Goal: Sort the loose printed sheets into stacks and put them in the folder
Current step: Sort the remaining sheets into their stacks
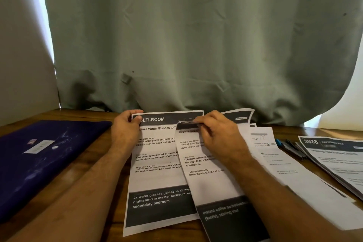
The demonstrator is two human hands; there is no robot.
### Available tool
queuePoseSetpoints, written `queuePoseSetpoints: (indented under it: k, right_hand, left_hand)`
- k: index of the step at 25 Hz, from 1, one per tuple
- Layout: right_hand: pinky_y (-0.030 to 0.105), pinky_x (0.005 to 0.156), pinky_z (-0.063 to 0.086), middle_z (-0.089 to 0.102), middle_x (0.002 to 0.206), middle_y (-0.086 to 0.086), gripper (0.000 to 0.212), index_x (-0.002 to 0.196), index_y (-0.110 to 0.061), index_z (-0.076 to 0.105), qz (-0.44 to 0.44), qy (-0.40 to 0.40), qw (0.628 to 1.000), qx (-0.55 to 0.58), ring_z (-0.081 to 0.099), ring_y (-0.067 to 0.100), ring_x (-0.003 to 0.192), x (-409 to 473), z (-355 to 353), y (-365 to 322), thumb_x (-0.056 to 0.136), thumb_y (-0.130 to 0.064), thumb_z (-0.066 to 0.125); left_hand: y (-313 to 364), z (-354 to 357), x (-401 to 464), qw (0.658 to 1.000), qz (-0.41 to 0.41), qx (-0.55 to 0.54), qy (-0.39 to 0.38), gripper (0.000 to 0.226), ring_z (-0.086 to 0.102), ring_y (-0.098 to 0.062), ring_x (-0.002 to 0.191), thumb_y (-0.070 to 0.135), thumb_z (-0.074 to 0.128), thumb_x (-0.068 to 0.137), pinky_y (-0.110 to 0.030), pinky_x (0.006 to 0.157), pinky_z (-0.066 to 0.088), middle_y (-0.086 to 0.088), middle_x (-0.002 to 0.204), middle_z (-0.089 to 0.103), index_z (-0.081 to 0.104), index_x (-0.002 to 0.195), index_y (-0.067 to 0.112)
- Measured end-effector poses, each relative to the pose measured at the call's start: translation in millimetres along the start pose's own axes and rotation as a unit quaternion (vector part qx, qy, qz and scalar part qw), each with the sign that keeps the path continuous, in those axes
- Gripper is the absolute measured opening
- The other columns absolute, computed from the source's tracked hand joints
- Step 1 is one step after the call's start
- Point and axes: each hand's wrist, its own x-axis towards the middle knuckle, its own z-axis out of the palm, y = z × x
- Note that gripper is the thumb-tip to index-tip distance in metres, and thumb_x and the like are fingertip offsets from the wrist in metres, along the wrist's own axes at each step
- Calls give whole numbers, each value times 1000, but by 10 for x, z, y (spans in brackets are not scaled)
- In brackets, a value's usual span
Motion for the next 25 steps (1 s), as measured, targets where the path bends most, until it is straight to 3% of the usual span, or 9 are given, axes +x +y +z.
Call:
queuePoseSetpoints:
  k: [4, 9, 14, 17, 21, 25]
  right_hand:
    - [37, 91, 51, 60, 112, 2, 33, 126, -20, 65, -18, -114, 992, -48, 62, 24, 98, 44, 199, -142, 93, -16, 62]
    - [35, 95, 50, 57, 113, 1, 39, 132, -21, 59, -41, -151, 986, -57, 59, 21, 101, 50, 267, -250, 94, -16, 60]
    - [36, 86, 55, 63, 107, 3, 27, 121, -16, 67, -25, -88, 995, -43, 63, 22, 91, 43, 199, -290, 95, -18, 59]
    - [33, 89, 54, 64, 111, 2, 24, 117, -16, 67, 2, -66, 998, -22, 63, 19, 96, 66, 158, -320, 96, -23, 58]
    - [32, 88, 54, 64, 106, 3, 24, 117, -15, 68, 11, -19, 1000, 3, 63, 18, 92, 210, 168, -454, 97, -23, 58]
    - [31, 81, 51, 61, 98, 4, 32, 126, -22, 66, -17, -53, 998, -13, 60, 18, 86, 483, 314, -636, 98, -32, 56]
  left_hand:
    - [10, 25, -42, 1000, 0, 4, -6, 12, 72, -12, 68, 23, 57, 102, -26, 50, 55, 1, 87, 71, 63, 97, 32]
    - [36, 28, -72, 1000, -7, -5, -3, 17, 71, -9, 59, 23, 57, 102, -22, 44, 52, 1, 82, 71, 62, 89, 34]
    - [68, 34, -93, 1000, -20, -22, -8, 10, 72, -13, 64, 25, 56, 102, -25, 47, 54, -2, 85, 71, 61, 96, 30]
    - [94, 11, -111, 998, -42, -45, -3, 3, 74, -17, 65, 25, 58, 101, -29, 50, 56, -5, 85, 72, 61, 102, 24]
    - [150, -2, -164, 993, -57, -102, -8, 12, 72, -14, 55, 29, 61, 99, -24, 45, 54, -4, 71, 74, 65, 96, 18]
    - [230, 35, -209, 981, -86, -172, -19, 11, 72, -17, 54, 25, 59, 101, -25, 44, 53, -6, 69, 72, 64, 97, 16]
